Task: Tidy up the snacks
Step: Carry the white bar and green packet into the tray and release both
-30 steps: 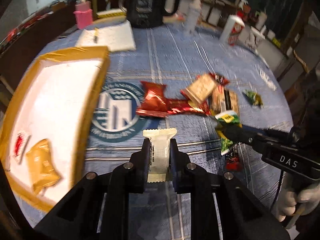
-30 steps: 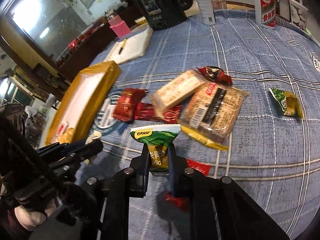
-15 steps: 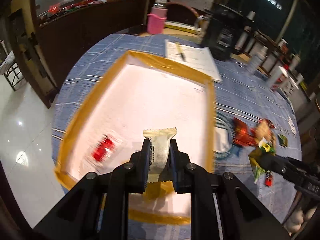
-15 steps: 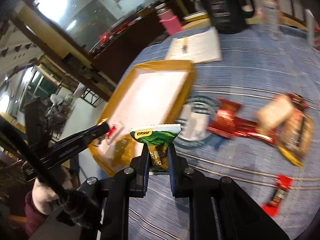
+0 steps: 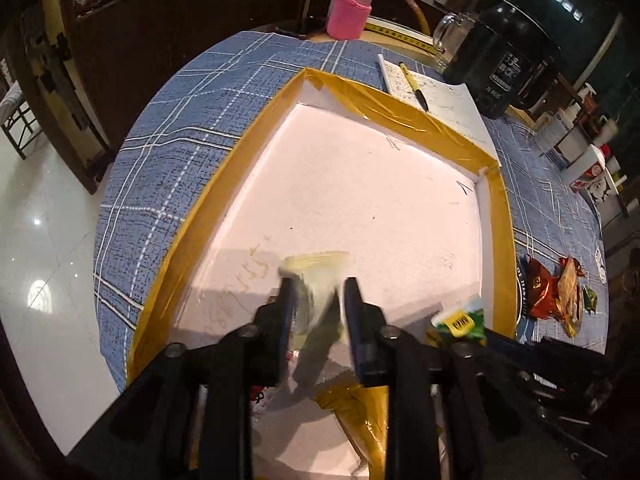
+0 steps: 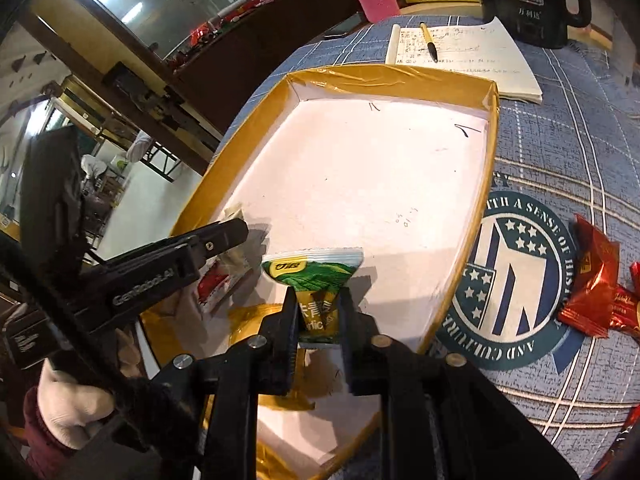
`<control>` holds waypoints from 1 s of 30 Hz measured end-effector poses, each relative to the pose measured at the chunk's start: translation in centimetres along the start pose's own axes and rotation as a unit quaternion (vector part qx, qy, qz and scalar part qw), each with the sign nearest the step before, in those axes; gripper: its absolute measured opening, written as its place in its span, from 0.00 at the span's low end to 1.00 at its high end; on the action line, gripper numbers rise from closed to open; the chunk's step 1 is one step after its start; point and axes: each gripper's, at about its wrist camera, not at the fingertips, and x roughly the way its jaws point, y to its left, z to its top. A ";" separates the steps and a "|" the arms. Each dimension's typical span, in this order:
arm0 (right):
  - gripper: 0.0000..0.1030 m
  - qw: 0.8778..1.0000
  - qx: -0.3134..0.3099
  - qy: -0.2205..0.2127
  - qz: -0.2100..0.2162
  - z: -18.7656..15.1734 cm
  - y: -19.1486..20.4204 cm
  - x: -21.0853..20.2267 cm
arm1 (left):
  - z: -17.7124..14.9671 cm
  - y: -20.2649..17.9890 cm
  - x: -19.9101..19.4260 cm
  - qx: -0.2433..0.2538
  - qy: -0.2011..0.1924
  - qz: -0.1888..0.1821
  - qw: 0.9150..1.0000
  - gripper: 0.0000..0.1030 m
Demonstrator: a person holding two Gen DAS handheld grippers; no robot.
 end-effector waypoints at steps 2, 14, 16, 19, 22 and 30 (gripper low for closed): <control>0.19 1.000 -0.004 -0.008 -0.003 0.1 0.2 -0.3 | 0.0 -0.1 -0.3 0.002 -0.004 0.009 1.000 0.55; 0.19 0.998 0.020 -0.055 -0.014 -2.2 -2.9 -6.8 | -2.3 -6.7 -5.6 0.067 -0.043 0.123 0.989 0.64; 0.19 0.997 0.032 -0.060 -0.021 -3.4 -4.2 -8.1 | -3.2 -8.4 -6.5 0.079 -0.048 0.129 0.987 0.64; 0.19 0.996 0.060 -0.065 -0.026 -5.1 -6.5 -9.7 | -4.4 -10.9 -7.3 0.100 -0.051 0.136 0.984 0.64; 0.20 0.994 0.084 -0.069 -0.029 -6.6 -8.7 -11.2 | -5.4 -13.3 -7.7 0.119 -0.051 0.137 0.982 0.64; 0.20 0.984 0.115 -0.114 -0.080 -9.5 -13.2 -15.9 | -7.3 -17.8 -8.0 0.141 -0.047 0.128 0.981 0.64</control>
